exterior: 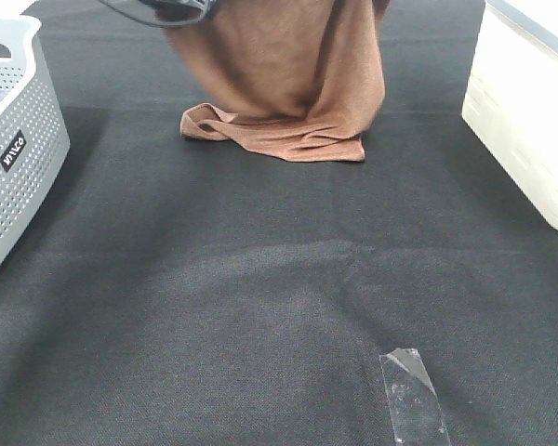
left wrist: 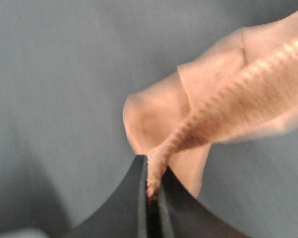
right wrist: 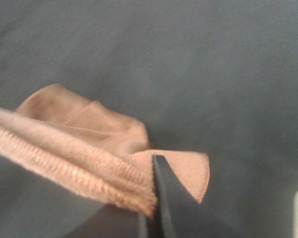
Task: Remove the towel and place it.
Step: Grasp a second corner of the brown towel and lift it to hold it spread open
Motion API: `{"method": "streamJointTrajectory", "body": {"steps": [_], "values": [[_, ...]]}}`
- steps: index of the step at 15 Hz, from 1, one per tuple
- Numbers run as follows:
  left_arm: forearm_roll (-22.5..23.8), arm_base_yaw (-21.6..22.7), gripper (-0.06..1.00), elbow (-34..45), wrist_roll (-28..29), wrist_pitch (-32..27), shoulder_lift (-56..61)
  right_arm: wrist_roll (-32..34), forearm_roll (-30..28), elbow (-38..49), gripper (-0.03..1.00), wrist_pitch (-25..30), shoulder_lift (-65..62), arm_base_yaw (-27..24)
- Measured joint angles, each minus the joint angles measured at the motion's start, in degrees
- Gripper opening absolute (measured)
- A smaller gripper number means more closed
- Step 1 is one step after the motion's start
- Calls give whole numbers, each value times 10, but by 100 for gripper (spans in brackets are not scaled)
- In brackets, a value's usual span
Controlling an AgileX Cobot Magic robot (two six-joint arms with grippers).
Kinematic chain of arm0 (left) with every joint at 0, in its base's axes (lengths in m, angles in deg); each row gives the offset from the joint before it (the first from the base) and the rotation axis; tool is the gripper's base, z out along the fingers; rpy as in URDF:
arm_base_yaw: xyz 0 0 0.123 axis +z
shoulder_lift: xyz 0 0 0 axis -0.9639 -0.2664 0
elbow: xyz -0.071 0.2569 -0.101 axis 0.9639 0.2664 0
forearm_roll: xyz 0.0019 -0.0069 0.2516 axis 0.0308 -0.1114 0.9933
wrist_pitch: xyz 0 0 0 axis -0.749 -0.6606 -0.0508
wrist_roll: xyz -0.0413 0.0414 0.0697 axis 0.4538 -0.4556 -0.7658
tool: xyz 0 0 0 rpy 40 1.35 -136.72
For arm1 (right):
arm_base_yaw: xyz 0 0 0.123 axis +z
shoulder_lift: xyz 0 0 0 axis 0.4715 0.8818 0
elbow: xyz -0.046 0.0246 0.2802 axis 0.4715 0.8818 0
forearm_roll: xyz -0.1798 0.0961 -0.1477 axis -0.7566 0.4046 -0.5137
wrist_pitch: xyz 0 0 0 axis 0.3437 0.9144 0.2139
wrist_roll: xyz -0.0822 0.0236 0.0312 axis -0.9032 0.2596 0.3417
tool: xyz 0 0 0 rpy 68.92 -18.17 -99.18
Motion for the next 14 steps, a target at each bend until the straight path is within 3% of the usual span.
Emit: {"method": "streamJointTrajectory", "body": {"steps": [3,6,9,14], "values": [[-11,0,0,-1,48,-13,36,-32,38,0,0,64,-28,0],[-41,0,0,41,65,-14,85,-36,42,0,0,74,-50,0],[-45,0,0,173,74,-14,180,-27,65,47,0,74,-114,0],[-58,-3,0,443,75,-9,391,-24,81,269,0,74,-254,2]]}}
